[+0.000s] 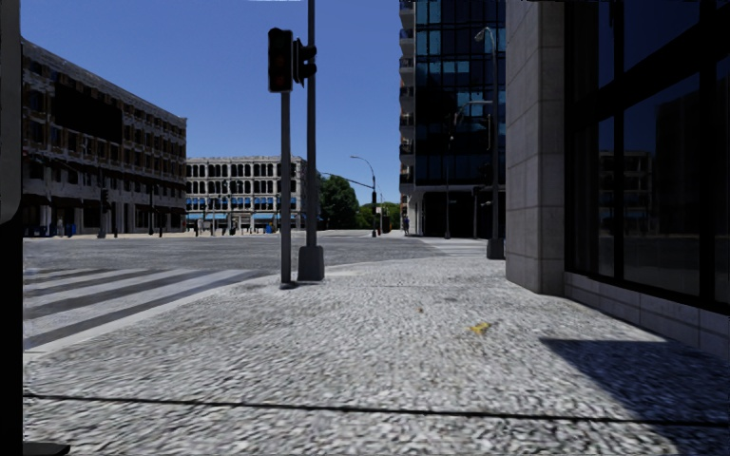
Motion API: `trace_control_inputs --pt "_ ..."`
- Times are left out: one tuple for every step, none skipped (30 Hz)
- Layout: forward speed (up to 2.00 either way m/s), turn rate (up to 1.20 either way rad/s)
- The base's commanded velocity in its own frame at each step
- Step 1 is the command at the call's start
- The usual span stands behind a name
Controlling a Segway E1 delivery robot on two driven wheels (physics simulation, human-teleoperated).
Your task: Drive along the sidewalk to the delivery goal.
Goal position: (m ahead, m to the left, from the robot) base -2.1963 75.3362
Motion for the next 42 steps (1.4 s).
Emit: trace_control_inputs --pt "1.60 0.65" --pt "1.60 0.66" --pt "1.60 0.66" --pt "1.60 0.66" --pt "1.60 0.66" --pt "1.60 0.66" --pt "1.60 0.66" --pt "1.60 0.66" --pt "1.60 0.66" --pt "1.60 0.66" --pt "1.60 0.66" --pt "1.60 0.66" --pt "1.60 0.66" --pt "1.60 0.66" --pt "1.60 0.66" --pt "1.60 0.66" --pt "1.60 0.66" --pt "1.60 0.66" --pt "1.60 0.66" --pt "1.60 0.66" --pt "1.60 0.66" --pt "1.60 0.66" --pt "1.60 0.66" --pt "1.60 0.66" --pt "1.60 0.66" --pt "1.60 0.66" --pt "1.60 0.66" --pt "1.60 0.66" --pt "1.60 0.66" --pt "1.60 0.66" --pt "1.60 0.66" --pt "1.60 0.66" --pt "1.60 0.66" --pt "1.60 0.66" --pt "1.60 0.66" --pt "1.60 0.66" --pt "1.60 0.66" --pt "1.59 0.66" --pt "1.55 0.66" --pt "1.55 0.66" --pt "1.52 0.66" --pt "1.50 0.66"
